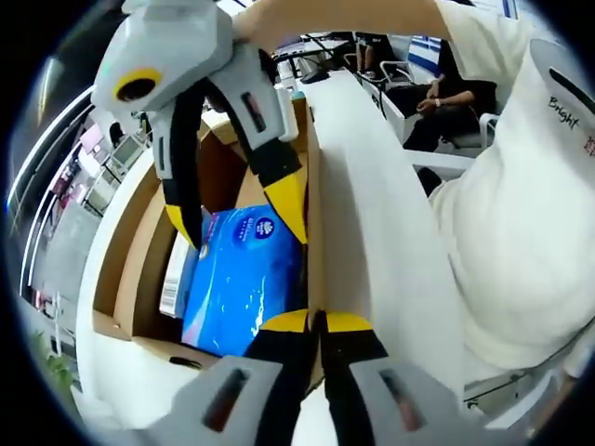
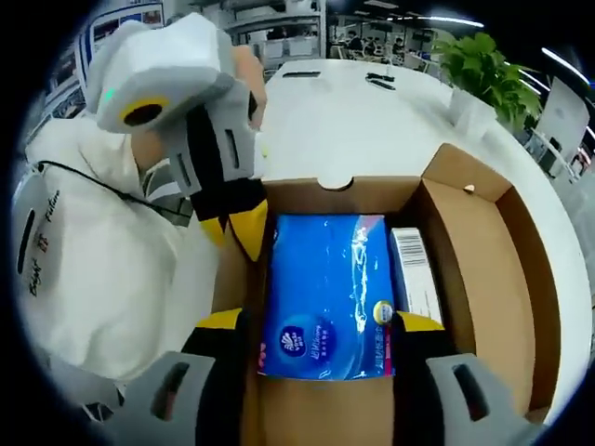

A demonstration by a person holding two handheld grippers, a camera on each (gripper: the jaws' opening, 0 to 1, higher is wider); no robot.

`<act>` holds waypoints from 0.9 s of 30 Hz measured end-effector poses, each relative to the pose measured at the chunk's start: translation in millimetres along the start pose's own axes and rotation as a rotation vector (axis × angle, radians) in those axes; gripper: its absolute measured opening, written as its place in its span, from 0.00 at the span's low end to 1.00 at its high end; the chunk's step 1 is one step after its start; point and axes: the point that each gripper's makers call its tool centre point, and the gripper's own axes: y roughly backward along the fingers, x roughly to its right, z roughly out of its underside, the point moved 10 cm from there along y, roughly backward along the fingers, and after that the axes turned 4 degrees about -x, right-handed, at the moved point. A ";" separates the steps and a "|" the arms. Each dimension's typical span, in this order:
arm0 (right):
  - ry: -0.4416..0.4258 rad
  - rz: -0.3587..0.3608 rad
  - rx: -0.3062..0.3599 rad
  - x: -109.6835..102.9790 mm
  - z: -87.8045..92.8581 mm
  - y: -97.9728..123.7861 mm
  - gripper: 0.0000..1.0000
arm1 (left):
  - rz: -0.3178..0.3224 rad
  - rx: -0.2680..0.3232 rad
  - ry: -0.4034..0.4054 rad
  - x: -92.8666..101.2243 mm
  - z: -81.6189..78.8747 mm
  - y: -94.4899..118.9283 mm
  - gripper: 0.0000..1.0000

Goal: Operate the shoe box by opening the lid, removing the specified soft item, and placing it in the target area until the item is outside and the box remains undamaged.

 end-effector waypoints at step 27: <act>0.087 0.026 -0.161 0.1 1.1 -16.6 0.61 | 0.004 -0.005 0.007 -0.7 -0.1 0.0 0.03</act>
